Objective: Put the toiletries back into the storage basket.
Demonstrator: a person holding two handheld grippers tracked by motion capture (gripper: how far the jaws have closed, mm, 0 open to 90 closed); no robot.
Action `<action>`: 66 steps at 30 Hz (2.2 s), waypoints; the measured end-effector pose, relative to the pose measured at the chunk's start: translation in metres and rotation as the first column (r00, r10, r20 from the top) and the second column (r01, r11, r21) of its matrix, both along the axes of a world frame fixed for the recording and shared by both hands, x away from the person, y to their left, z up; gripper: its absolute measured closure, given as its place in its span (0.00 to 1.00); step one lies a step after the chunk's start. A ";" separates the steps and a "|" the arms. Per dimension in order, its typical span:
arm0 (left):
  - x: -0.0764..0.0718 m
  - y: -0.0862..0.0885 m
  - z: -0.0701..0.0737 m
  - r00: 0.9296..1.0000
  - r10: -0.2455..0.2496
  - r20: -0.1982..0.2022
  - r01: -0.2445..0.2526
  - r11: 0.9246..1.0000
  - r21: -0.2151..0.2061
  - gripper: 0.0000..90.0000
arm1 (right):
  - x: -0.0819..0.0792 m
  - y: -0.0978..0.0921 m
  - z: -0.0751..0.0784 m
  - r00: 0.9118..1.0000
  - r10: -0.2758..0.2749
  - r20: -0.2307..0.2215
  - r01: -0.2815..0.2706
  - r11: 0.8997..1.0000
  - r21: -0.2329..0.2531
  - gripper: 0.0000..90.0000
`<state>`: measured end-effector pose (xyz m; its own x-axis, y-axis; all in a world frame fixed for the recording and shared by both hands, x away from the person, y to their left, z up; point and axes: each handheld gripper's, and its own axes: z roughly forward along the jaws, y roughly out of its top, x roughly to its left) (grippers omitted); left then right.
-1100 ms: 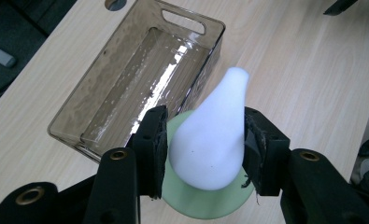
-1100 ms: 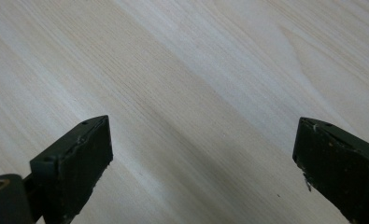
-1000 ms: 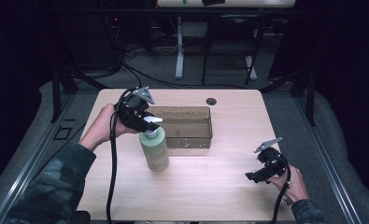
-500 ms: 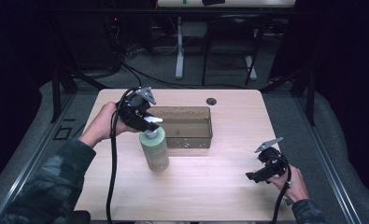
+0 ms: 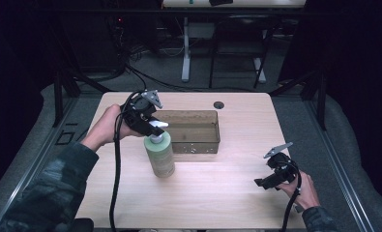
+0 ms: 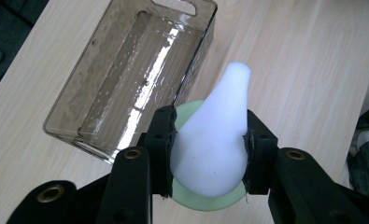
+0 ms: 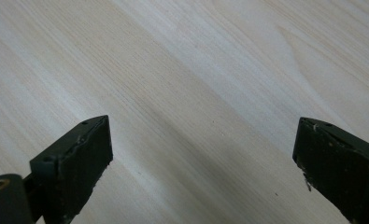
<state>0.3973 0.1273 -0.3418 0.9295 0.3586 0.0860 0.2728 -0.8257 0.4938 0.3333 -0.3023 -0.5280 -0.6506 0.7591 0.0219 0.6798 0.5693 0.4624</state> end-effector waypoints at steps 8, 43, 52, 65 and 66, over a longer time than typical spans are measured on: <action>-0.001 -0.002 0.003 1.000 -0.015 -0.009 0.015 0.999 0.041 0.69 | 0.000 0.001 -0.001 1.000 -0.002 -0.004 0.002 1.000 0.007 0.05; -0.003 -0.002 0.042 1.000 -0.020 0.000 0.020 0.993 0.114 0.70 | 0.001 -0.002 -0.001 1.000 -0.002 0.011 0.001 1.000 0.018 0.05; -0.004 -0.001 0.051 1.000 -0.024 0.000 0.024 0.992 0.128 0.70 | 0.001 -0.001 0.000 1.000 0.000 0.010 0.000 1.000 0.016 0.05; -0.008 -0.004 0.060 0.999 -0.035 0.018 0.033 0.991 0.132 0.70 | 0.000 0.002 0.003 1.000 0.006 0.020 -0.006 1.000 -0.004 0.05; -0.008 -0.004 0.061 0.999 -0.038 0.016 0.036 0.991 0.133 0.70 | 0.000 0.002 0.002 1.000 0.010 0.021 -0.010 1.000 -0.003 0.05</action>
<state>0.3889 0.1232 -0.2809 0.9398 0.3083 0.1473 0.2329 -0.8935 0.3840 0.3335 -0.3004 -0.5256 -0.6582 0.7528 0.0065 0.6646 0.5770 0.4748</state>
